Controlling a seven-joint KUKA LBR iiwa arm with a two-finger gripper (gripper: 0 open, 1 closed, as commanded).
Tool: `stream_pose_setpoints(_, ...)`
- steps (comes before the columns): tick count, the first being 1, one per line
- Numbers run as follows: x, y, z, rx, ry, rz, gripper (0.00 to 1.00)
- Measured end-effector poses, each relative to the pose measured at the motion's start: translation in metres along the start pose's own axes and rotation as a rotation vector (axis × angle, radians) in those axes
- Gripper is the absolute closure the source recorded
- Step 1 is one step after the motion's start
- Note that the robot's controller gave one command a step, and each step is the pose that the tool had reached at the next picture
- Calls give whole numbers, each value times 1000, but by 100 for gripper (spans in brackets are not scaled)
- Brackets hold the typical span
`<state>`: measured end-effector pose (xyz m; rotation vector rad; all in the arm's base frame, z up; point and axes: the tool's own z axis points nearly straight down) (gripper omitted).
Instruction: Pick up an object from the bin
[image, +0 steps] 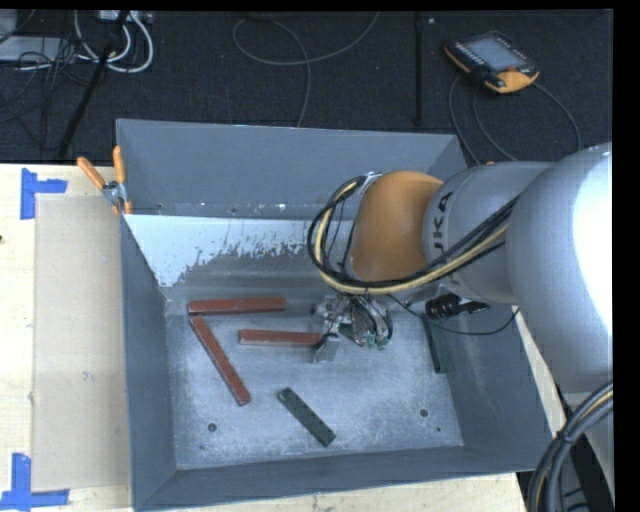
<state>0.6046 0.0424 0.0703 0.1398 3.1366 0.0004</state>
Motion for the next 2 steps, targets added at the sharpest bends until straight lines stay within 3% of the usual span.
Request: stream_pose_setpoints(2, 3, 0, -16, 1, 9, -1, 100)
